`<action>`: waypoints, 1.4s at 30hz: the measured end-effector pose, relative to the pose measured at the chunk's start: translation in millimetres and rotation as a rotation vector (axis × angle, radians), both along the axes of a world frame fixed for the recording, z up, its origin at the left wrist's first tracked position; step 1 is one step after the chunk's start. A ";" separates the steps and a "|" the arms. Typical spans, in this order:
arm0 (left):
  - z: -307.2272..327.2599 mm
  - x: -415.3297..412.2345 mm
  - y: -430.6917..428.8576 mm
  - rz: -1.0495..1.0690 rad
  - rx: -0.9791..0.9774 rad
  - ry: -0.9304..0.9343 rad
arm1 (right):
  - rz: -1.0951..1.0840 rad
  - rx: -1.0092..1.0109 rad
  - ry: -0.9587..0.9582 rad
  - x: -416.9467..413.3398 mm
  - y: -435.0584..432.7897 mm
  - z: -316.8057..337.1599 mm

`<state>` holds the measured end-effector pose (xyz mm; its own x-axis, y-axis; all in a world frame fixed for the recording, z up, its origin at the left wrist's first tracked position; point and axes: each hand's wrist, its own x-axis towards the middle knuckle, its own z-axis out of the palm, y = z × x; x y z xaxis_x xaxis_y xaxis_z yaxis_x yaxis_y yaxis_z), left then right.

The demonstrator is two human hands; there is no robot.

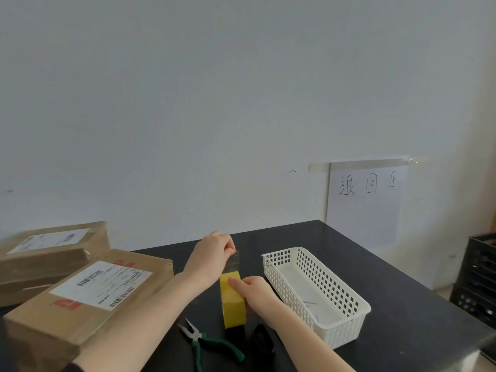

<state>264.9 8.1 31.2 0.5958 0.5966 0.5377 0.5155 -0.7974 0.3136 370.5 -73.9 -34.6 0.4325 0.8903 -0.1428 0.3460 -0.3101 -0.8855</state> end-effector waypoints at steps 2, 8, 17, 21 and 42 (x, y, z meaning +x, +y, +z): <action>1.0 -0.5 -1.5 -0.013 0.006 0.006 | 0.012 0.021 0.014 1.1 -4.0 -2.0; 4.1 -4.7 -1.5 -0.033 0.003 0.025 | 0.188 0.046 0.097 4.4 -26.9 -12.8; 4.6 -8.1 -1.1 -0.008 0.001 -0.020 | 0.143 0.061 0.015 -3.0 -15.7 -8.4; 20.2 -9.7 -0.6 -0.037 0.031 -0.064 | 0.075 0.070 0.042 -5.3 -3.9 -8.8; 26.8 -20.2 -12.0 -0.086 0.086 -0.022 | 0.046 0.018 -0.505 9.3 -48.3 6.6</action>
